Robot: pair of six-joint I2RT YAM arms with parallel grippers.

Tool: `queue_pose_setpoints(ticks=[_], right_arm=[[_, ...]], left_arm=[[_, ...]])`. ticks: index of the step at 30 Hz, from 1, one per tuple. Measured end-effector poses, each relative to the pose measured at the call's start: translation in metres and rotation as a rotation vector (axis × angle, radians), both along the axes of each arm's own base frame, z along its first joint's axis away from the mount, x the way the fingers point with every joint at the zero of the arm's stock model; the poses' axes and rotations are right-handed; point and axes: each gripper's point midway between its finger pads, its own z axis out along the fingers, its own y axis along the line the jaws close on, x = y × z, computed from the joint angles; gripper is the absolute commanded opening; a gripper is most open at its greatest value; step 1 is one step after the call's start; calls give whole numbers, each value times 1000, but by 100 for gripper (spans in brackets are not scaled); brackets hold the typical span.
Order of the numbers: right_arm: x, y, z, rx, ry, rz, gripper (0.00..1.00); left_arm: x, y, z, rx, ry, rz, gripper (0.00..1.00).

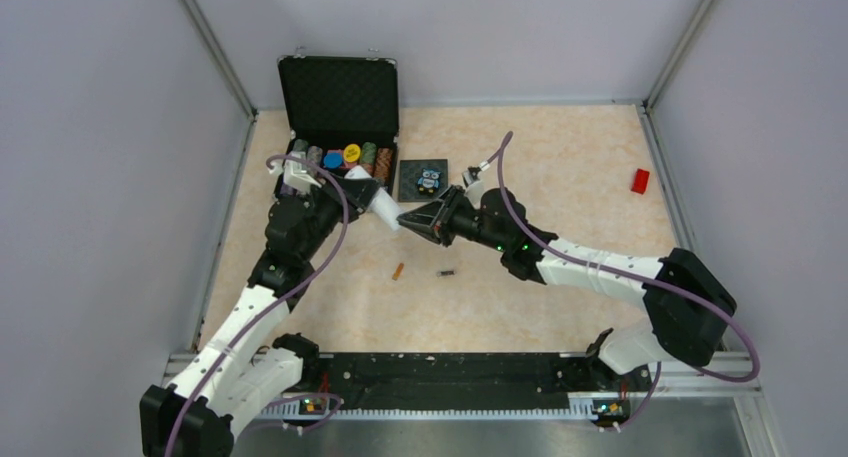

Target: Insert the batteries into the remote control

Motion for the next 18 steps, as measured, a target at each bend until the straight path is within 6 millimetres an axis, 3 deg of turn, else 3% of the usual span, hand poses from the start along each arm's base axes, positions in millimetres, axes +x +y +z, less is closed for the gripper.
queue_pose_setpoints(ticks=[6, 10, 15, 18], right_arm=[[2, 4, -3, -2, -44, 20, 14], [2, 6, 6, 27, -95, 32, 14], [3, 6, 10, 33, -119, 37, 14], [3, 5, 8, 25, -114, 38, 25]], left_arm=[[3, 0, -6, 17, 10, -2, 0], [-3, -14, -18, 28, 51, -77, 0], [-5, -16, -23, 35, 69, -89, 0], [-4, -15, -24, 39, 71, -80, 0]])
